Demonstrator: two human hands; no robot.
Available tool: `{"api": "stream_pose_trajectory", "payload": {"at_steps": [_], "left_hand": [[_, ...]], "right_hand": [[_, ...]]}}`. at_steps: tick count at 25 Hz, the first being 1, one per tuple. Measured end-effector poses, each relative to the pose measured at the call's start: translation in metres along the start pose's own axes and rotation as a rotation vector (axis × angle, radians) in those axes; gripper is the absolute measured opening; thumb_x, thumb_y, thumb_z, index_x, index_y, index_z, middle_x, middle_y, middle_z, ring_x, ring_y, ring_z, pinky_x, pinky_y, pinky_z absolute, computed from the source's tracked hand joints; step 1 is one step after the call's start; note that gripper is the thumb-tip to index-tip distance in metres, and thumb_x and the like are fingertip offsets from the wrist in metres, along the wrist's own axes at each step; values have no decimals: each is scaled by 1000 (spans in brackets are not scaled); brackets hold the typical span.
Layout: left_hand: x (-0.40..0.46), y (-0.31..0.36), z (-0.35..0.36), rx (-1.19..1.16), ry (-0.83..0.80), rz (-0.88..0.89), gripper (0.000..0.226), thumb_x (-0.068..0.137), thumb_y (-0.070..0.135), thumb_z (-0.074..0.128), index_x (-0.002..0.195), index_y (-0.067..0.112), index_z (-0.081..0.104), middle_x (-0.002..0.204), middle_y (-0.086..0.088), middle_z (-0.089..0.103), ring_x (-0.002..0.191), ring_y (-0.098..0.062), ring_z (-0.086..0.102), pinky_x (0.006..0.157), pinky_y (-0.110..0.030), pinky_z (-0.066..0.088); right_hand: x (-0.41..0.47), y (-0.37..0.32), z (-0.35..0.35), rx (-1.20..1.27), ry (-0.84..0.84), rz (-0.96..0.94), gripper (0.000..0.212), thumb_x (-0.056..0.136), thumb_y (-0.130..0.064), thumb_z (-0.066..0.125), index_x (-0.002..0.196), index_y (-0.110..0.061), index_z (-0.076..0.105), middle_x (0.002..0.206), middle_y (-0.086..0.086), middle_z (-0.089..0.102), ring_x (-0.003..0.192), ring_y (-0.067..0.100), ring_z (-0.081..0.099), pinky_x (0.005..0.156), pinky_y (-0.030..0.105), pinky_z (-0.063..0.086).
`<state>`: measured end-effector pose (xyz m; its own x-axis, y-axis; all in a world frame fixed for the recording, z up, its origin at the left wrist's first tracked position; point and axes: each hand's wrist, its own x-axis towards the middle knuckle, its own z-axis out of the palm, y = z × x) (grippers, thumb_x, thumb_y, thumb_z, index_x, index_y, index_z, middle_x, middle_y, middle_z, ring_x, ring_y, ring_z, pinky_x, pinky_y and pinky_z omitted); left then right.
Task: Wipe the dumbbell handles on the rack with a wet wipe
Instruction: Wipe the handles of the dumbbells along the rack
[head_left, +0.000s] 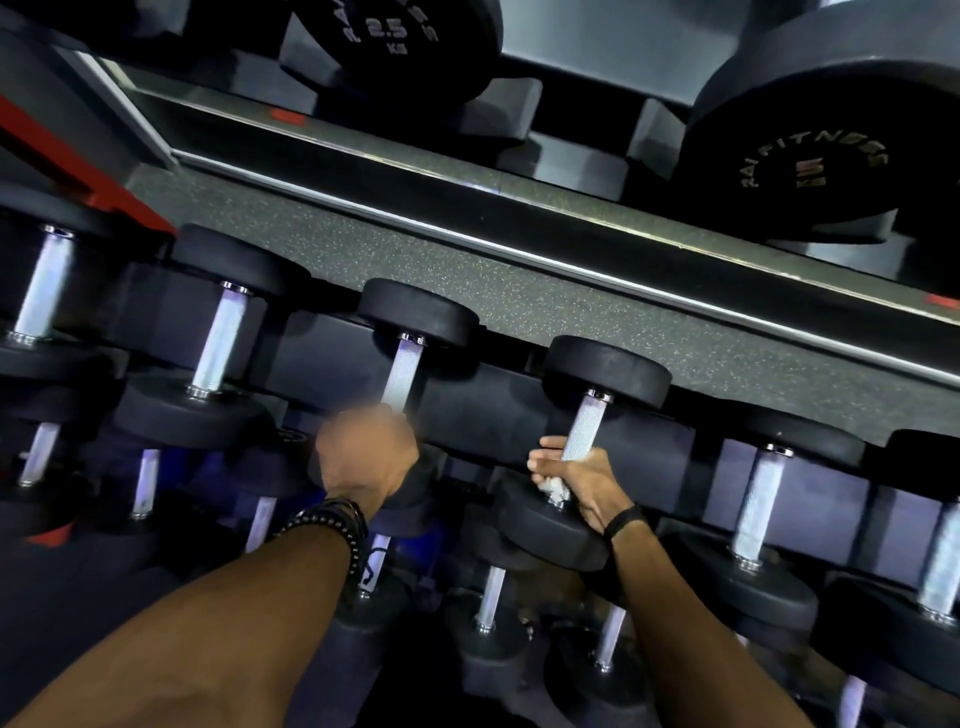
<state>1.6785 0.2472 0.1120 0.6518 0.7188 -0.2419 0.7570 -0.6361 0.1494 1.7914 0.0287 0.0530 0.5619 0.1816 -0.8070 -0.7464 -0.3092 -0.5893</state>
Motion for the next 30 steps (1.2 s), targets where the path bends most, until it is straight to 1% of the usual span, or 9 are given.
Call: {"api": "stream_pose_trajectory", "payload": {"at_steps": [4, 9, 13, 15, 18, 20, 24, 27, 30], "left_hand": [[1, 0, 1, 4, 0, 9, 26, 87, 29, 59, 76, 8, 70, 74, -18, 68, 74, -39, 63, 69, -38, 44], [1, -1, 1, -4, -2, 6, 26, 86, 29, 60, 77, 8, 72, 74, -19, 69, 74, -39, 63, 69, -38, 45], [1, -2, 0, -2, 11, 8, 26, 86, 30, 61, 77, 8, 72, 75, -18, 69, 74, -38, 63, 70, -38, 45], [1, -2, 1, 2, 4, 14, 26, 86, 31, 61, 77, 9, 72, 74, -17, 69, 73, -37, 64, 70, -38, 45], [0, -2, 1, 10, 5, 17, 25, 85, 29, 63, 74, 9, 72, 69, -16, 68, 68, -36, 63, 66, -37, 46], [0, -1, 1, 14, 13, 20, 24, 83, 28, 65, 72, 8, 72, 67, -16, 67, 65, -36, 63, 65, -36, 46], [0, -1, 1, 16, 4, 21, 24, 84, 29, 64, 72, 10, 72, 67, -15, 67, 66, -36, 63, 65, -36, 46], [1, -3, 1, 11, 8, 24, 24, 83, 29, 64, 70, 10, 72, 65, -14, 67, 64, -35, 63, 64, -35, 45], [1, -3, 2, 10, 1, 27, 24, 83, 29, 65, 70, 10, 71, 65, -15, 67, 64, -36, 63, 63, -36, 45]], "right_hand": [[-21, 13, -10, -567, 327, -210, 55, 58, -22, 92, 96, -13, 54, 82, -1, 62, 70, 10, 58, 63, 22, 43], [-35, 5, -5, -461, 553, -636, 27, 73, -8, 80, 72, -13, 53, 63, 1, 55, 53, 6, 48, 55, 10, 37], [-21, -33, 0, -454, 716, -773, 9, 80, 2, 69, 78, -5, 63, 76, 13, 61, 58, 14, 50, 61, 8, 38], [-33, -19, -3, -487, 687, -730, 13, 79, 8, 63, 86, -3, 67, 76, 12, 64, 59, 18, 56, 61, 12, 41], [-44, 17, -7, -588, 612, -422, 18, 79, 7, 57, 91, 4, 71, 84, 24, 70, 82, 37, 66, 76, 30, 47], [-30, 2, -4, -428, 598, -289, 15, 84, -1, 57, 83, 6, 70, 80, 25, 69, 81, 36, 67, 73, 40, 52], [-1, -39, -4, -313, 685, -272, 18, 88, 1, 49, 83, 11, 63, 92, 29, 66, 89, 38, 61, 70, 33, 40], [-15, 1, -7, -505, 343, -206, 17, 88, 0, 54, 90, 0, 71, 88, 16, 71, 93, 34, 66, 72, 30, 48], [-22, -11, -11, -260, 165, -213, 31, 82, 13, 44, 69, 0, 69, 61, 2, 67, 64, 22, 62, 55, 20, 49]]}}
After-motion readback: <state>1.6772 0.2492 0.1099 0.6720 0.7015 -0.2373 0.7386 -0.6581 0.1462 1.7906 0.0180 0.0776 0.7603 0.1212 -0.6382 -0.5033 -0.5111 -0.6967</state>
